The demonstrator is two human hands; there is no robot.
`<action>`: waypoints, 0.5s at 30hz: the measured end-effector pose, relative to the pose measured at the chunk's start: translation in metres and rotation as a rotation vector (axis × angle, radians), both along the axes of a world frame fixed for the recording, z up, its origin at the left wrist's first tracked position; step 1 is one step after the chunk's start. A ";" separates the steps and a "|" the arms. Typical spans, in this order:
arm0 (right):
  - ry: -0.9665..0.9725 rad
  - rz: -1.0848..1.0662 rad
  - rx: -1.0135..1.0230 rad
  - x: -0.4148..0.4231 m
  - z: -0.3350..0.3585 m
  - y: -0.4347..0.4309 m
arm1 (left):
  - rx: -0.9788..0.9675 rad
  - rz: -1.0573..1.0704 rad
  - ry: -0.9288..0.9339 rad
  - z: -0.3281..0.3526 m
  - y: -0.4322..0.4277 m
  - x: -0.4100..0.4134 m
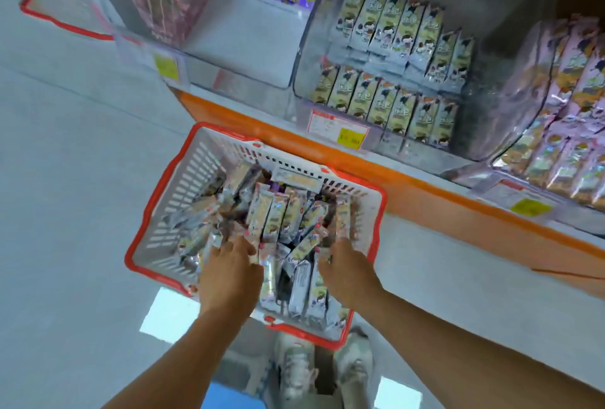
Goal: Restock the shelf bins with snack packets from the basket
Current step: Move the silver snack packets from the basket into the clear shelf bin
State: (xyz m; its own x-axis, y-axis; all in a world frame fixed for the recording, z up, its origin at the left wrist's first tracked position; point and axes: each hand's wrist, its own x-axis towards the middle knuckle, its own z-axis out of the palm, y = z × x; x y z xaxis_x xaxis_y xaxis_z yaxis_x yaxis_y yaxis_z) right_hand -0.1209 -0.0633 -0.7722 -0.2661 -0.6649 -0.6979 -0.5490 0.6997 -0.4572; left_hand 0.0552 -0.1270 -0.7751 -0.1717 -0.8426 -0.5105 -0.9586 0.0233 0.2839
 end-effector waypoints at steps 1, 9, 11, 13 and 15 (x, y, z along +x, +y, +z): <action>0.018 0.017 0.072 0.005 -0.010 0.010 | 0.058 0.022 -0.021 -0.011 0.011 0.007; 0.234 -0.073 0.105 0.047 -0.058 0.027 | 0.061 0.198 0.005 -0.062 0.069 0.001; 0.277 -0.077 0.111 0.053 -0.063 0.029 | 0.013 0.195 -0.052 -0.064 0.074 -0.007; 0.306 -0.075 0.103 0.056 -0.066 0.031 | 0.002 0.184 -0.112 -0.065 0.075 -0.012; 0.322 -0.082 0.081 0.056 -0.064 0.034 | -0.004 0.177 -0.146 -0.066 0.074 -0.013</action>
State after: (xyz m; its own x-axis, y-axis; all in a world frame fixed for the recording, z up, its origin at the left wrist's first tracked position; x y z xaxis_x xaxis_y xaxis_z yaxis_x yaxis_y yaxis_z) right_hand -0.0652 -0.0297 -0.8362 -0.5317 -0.5776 -0.6194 -0.5961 0.7748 -0.2108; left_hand 0.0418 -0.0533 -0.8409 0.0549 -0.8551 -0.5155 -0.9787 -0.1485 0.1421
